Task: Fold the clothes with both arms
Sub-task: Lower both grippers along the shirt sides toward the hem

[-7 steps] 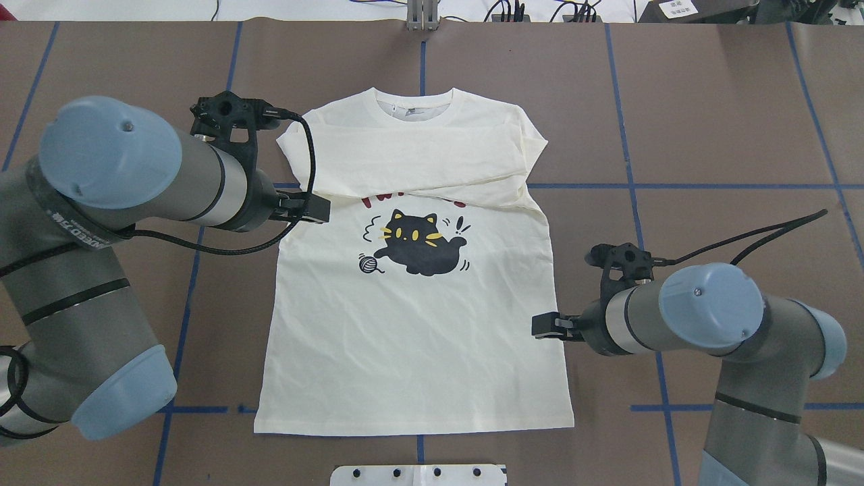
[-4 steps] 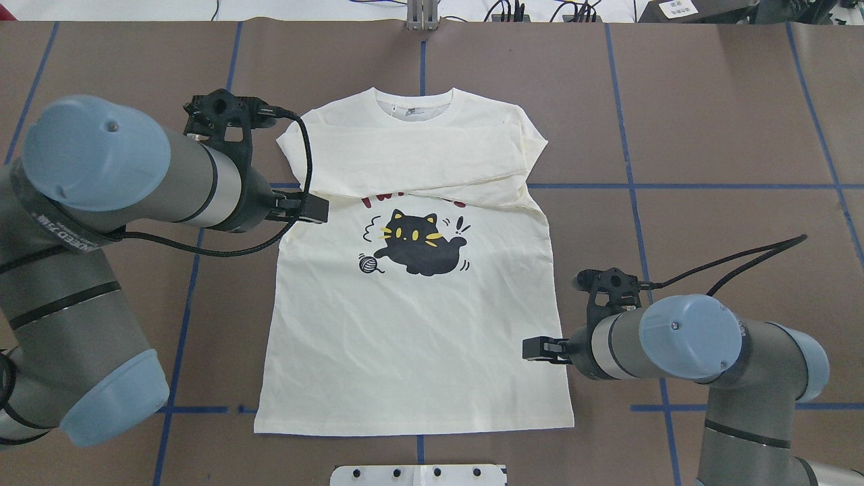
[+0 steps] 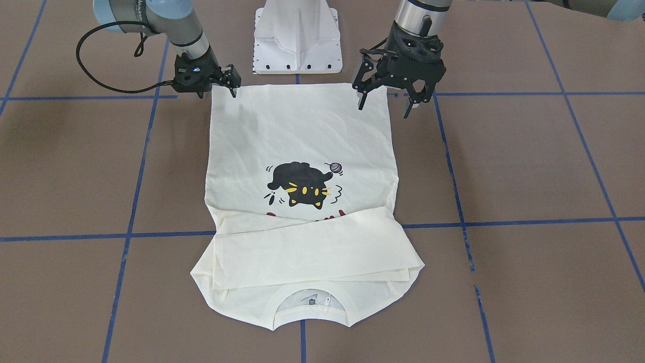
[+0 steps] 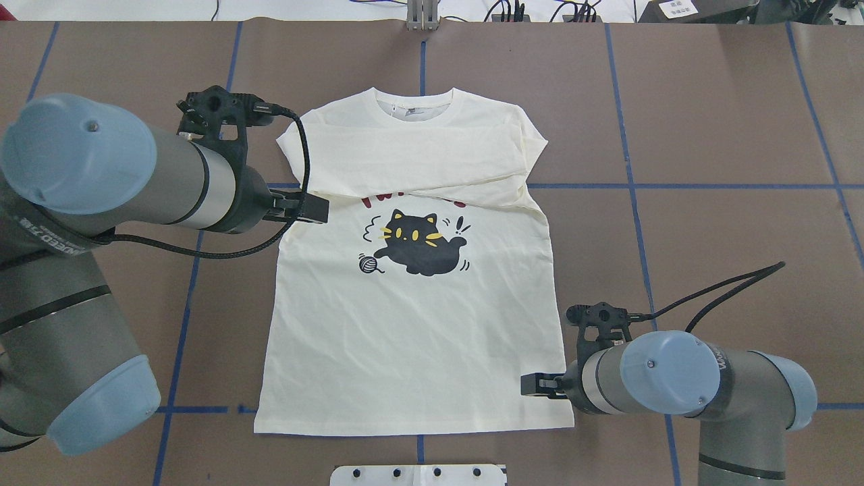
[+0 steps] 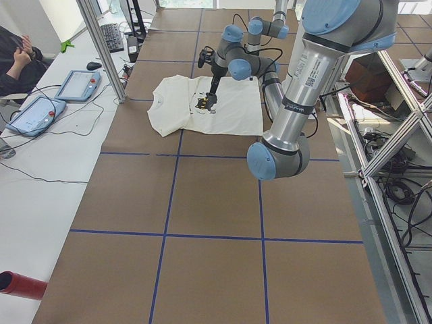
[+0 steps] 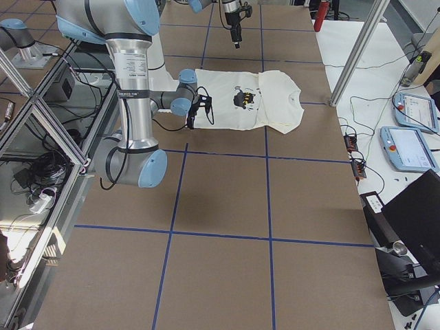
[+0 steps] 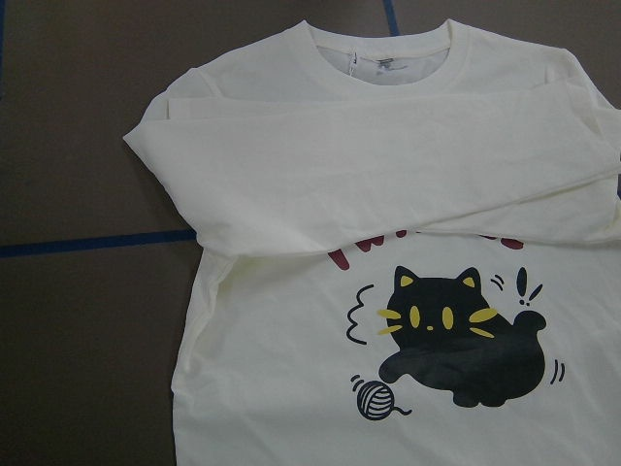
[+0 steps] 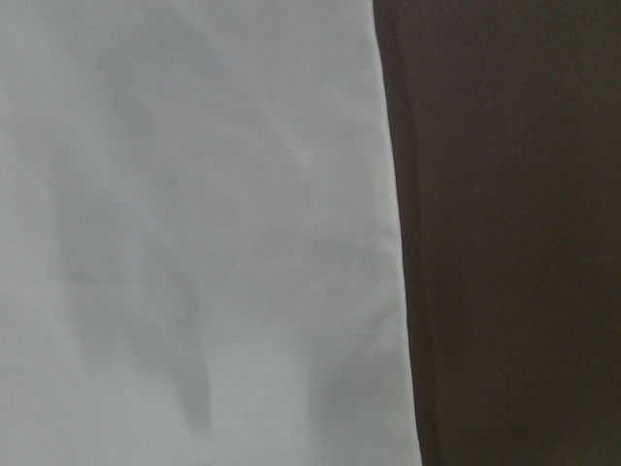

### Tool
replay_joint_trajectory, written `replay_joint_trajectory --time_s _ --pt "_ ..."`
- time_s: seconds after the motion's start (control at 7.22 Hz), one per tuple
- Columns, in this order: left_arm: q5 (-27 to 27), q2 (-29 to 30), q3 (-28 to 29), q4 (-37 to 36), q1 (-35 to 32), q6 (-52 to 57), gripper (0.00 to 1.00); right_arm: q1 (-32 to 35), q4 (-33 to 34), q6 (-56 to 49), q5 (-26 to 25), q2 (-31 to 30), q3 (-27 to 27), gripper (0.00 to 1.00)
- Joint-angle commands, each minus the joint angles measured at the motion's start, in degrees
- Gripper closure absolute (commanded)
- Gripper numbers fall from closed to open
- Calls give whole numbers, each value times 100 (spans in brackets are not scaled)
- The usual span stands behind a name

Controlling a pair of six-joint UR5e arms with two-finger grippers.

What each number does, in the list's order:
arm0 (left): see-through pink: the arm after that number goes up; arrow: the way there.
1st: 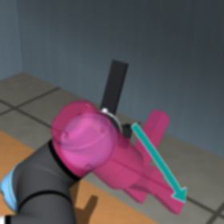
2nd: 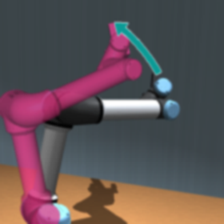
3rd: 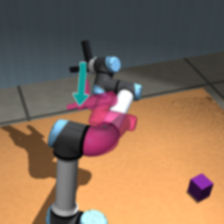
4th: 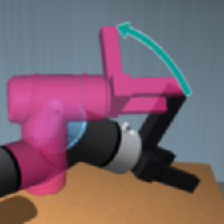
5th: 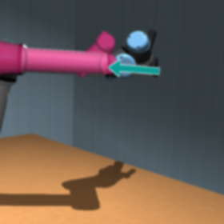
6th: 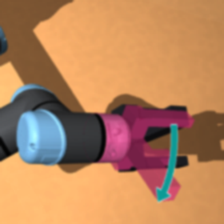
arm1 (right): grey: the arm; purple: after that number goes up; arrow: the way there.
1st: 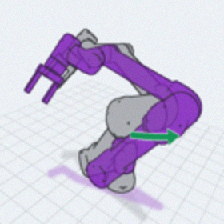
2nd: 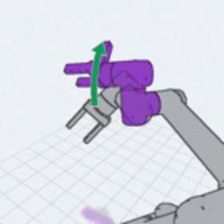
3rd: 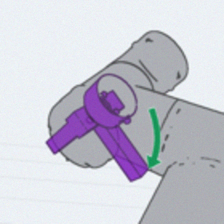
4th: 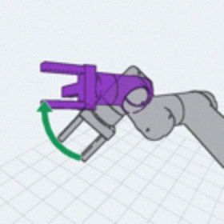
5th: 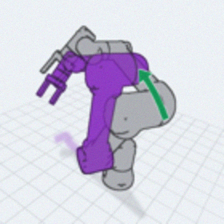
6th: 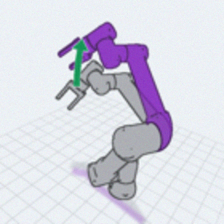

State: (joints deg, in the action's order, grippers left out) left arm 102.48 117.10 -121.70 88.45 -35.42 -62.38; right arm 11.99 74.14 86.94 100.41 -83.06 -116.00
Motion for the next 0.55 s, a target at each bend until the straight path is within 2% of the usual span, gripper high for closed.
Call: replay_joint_trajectory --time_s 0.0,0.28,0.42 --pt "0 6 -3 5 0 -2 1 -110 30 157 13 -18 -2 16" --pt "0 6 -11 5 0 -2 1 -92 21 157 75 -35 -2 54" --pt "0 6 -3 5 0 -2 1 -83 21 157 84 -35 -2 64"
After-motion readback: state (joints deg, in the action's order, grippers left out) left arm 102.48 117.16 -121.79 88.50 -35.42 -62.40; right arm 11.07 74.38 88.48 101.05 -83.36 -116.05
